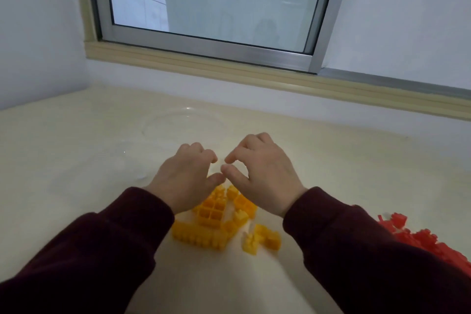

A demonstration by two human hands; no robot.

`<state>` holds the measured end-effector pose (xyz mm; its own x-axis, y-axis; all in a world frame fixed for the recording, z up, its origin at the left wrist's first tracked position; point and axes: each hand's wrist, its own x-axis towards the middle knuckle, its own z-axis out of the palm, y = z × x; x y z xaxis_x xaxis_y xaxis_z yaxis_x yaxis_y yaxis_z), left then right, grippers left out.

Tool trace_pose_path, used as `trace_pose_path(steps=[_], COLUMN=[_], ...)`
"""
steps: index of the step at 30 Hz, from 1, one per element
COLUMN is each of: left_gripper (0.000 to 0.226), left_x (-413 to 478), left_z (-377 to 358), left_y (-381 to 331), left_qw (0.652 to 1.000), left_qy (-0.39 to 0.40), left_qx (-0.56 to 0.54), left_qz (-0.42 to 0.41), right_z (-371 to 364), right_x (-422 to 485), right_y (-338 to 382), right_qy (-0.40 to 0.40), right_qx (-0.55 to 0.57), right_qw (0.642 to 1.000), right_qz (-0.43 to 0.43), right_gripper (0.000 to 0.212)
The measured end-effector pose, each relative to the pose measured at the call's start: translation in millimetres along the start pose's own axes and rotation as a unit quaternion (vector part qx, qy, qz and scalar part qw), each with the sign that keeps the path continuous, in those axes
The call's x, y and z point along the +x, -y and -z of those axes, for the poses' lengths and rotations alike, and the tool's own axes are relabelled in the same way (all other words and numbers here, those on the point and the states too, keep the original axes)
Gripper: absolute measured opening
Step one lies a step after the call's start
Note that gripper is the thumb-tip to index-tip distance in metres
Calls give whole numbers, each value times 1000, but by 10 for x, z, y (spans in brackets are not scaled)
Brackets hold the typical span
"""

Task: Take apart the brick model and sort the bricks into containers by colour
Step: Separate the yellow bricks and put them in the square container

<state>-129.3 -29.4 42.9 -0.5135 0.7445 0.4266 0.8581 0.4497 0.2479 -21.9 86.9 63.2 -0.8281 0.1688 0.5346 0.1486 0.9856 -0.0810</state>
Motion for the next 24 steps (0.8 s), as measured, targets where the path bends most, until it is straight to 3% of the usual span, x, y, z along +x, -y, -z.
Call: trace_pose_path(steps=[7, 15, 19, 24], left_gripper=[46, 37, 23, 25], left_x=[286, 391, 412, 439], left_z=[-27, -199, -208, -273], left_y=[398, 530, 572, 573], left_qw=[982, 973, 977, 978], left_qy=[111, 147, 136, 125], left_qx=[139, 159, 157, 169], left_qz=[71, 74, 42, -2], right_z=[-402, -894, -1030, -991], right_x=[551, 917, 994, 1021], right_y=[-142, -324, -348, -440], right_qy=[100, 252, 221, 166], right_qx=[-37, -72, -121, -171], right_qw=[994, 965, 967, 970], right_qz=[17, 15, 36, 45], right_gripper=[38, 49, 42, 24])
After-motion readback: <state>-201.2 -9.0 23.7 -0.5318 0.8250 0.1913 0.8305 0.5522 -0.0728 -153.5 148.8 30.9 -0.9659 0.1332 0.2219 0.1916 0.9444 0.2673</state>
